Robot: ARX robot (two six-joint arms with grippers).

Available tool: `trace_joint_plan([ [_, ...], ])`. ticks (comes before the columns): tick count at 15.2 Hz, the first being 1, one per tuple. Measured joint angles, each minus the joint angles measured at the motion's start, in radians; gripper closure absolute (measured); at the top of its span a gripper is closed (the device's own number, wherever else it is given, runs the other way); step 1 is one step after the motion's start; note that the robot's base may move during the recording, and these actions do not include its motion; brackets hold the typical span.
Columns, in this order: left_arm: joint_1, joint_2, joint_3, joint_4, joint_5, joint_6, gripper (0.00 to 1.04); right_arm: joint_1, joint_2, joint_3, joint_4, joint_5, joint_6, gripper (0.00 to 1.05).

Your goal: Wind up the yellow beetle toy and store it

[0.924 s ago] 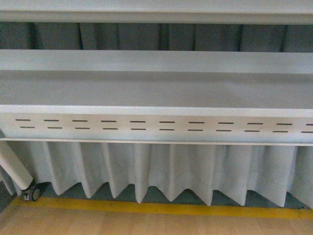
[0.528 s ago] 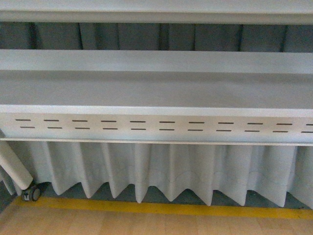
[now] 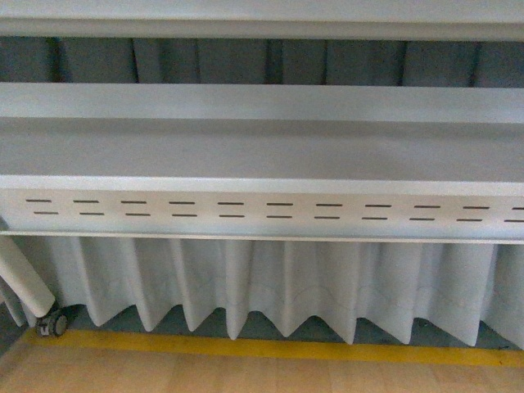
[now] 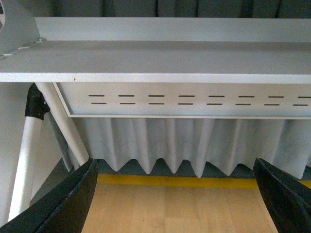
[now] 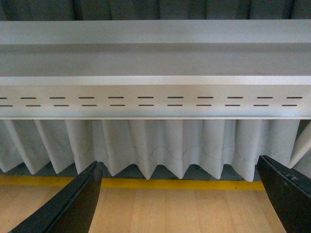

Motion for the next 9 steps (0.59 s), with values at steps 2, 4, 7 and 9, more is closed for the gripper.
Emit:
trace_joint_plan([
  [2,0.000,0.000,0.000,0.000,0.000,0.000,0.07,0.000,0.000,0.000,0.000,0.000,0.000,0.07],
  [4,0.000,0.000,0.000,0.000,0.000,0.000,0.07,0.000,0.000,0.000,0.000,0.000,0.000,0.07],
  [7,0.000,0.000,0.000,0.000,0.000,0.000,0.07,0.000,0.000,0.000,0.000,0.000,0.000,0.07],
  [9,0.000,0.000,0.000,0.000,0.000,0.000,0.07,0.000,0.000,0.000,0.000,0.000,0.000,0.07],
])
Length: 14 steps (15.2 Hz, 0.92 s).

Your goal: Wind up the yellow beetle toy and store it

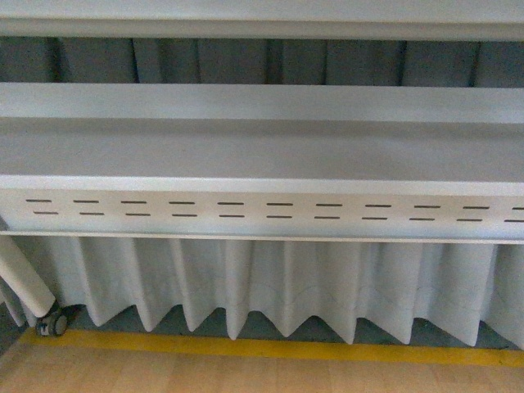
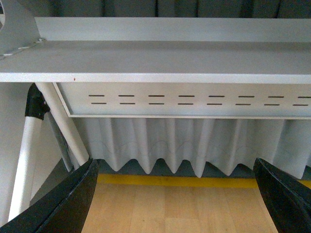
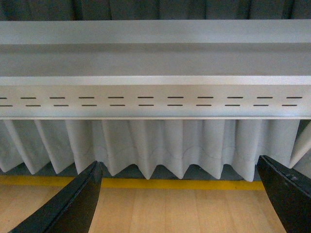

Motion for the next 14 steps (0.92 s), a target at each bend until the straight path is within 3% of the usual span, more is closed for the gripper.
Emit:
trace_joint_plan([
  [14,0.000,0.000,0.000,0.000,0.001,0.000,0.07,0.000,0.000,0.000,-0.001,0.000,0.001,0.07],
])
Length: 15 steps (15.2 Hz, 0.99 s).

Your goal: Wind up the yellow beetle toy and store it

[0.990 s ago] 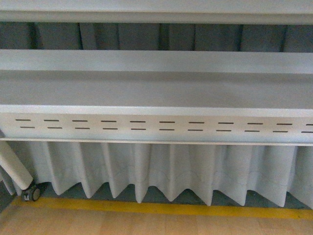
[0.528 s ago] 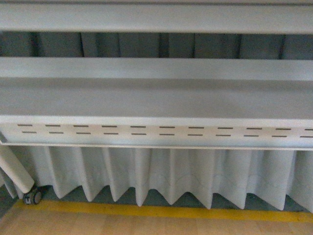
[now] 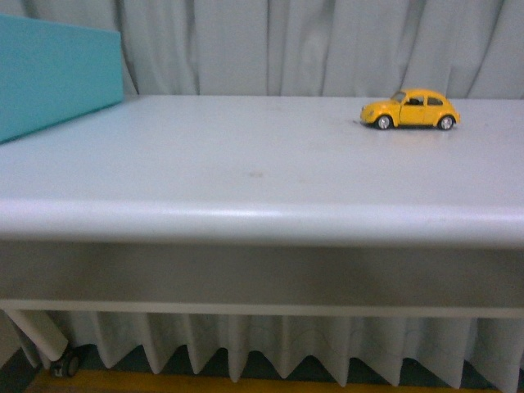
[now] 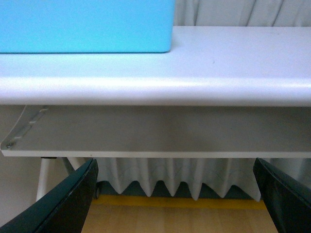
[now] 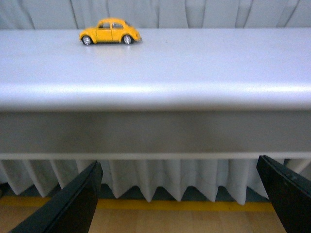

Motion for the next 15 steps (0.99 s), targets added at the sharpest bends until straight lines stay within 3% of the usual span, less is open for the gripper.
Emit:
trace_joint_plan([
  [15,0.000,0.000,0.000,0.003,-0.001,0.000,0.07,0.000,0.000,0.000,0.002,0.000,0.003,0.07],
])
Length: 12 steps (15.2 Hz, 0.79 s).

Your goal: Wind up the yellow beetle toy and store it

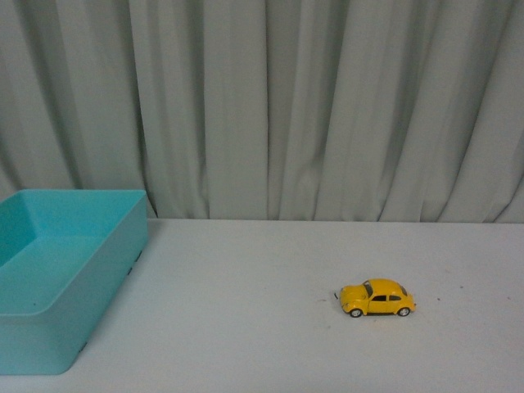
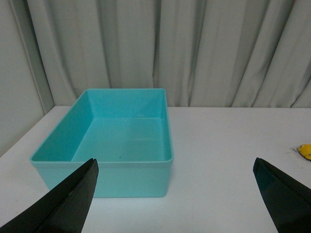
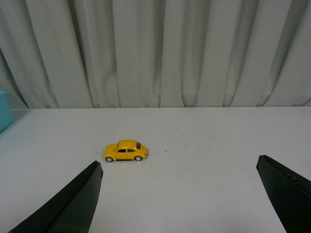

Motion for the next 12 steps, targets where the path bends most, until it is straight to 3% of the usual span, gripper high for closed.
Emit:
trace_joint_plan([
  [12,0.000,0.000,0.000,-0.002,0.000,0.000,0.07,0.000,0.000,0.000,0.000,0.000,0.000,0.07],
])
